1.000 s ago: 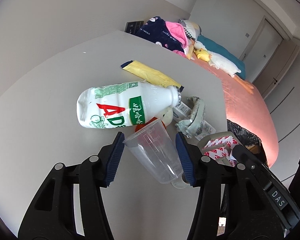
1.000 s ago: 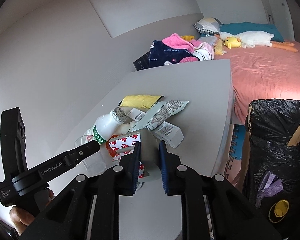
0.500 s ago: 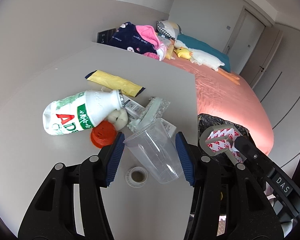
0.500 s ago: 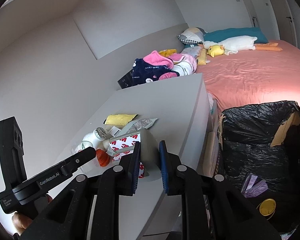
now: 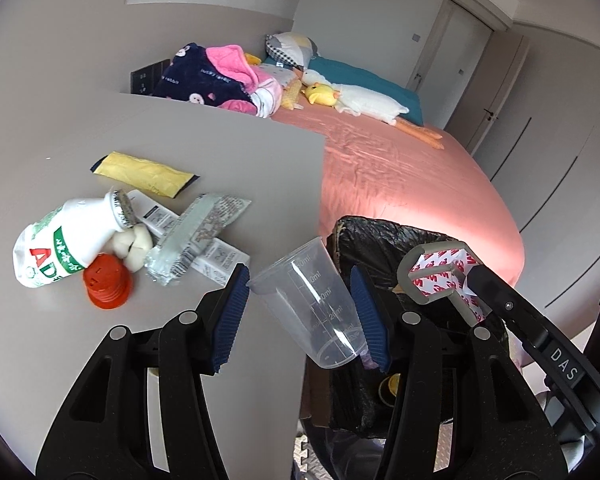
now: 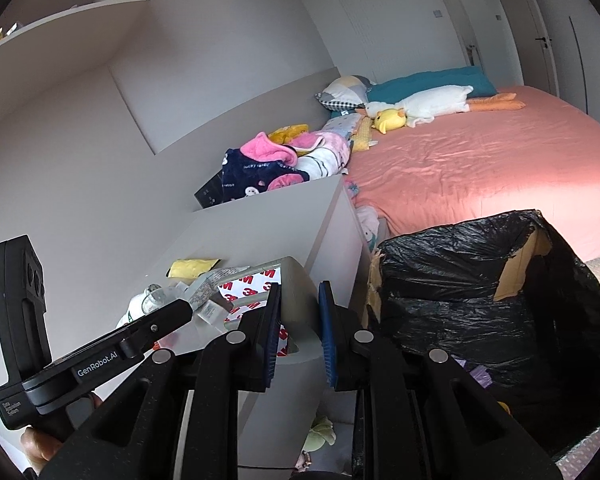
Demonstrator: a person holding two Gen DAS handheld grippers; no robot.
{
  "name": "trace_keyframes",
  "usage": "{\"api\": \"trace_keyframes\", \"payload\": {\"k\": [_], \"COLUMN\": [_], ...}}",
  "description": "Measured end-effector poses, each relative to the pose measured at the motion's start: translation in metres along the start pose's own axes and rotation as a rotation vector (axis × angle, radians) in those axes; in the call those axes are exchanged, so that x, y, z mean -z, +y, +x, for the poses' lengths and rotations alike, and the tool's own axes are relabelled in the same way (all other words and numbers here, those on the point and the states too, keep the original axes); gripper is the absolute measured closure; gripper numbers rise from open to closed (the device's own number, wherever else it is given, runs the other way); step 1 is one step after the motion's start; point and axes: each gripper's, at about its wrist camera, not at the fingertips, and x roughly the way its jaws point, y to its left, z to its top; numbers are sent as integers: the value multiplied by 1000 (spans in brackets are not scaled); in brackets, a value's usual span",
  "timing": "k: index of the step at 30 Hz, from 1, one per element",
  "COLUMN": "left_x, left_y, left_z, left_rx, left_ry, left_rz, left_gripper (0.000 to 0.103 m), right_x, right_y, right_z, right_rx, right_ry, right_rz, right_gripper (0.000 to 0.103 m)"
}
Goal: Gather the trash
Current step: 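Carry the clear cup and red-white box over the trash bin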
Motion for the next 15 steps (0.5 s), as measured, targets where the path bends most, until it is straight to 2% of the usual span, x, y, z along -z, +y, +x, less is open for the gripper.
{"api": "trace_keyframes", "payload": {"k": [15], "left_x": [-1], "left_y": [-54], "left_z": [30], "left_rx": [93], "left_ry": [53], "left_rz": [83], "left_gripper": [51], "right_x": [-10], "right_y": [-50], "right_z": [-27], "right_rx": [97], "right_ry": [-51], "right_rz": [64], "right_gripper": [83]}}
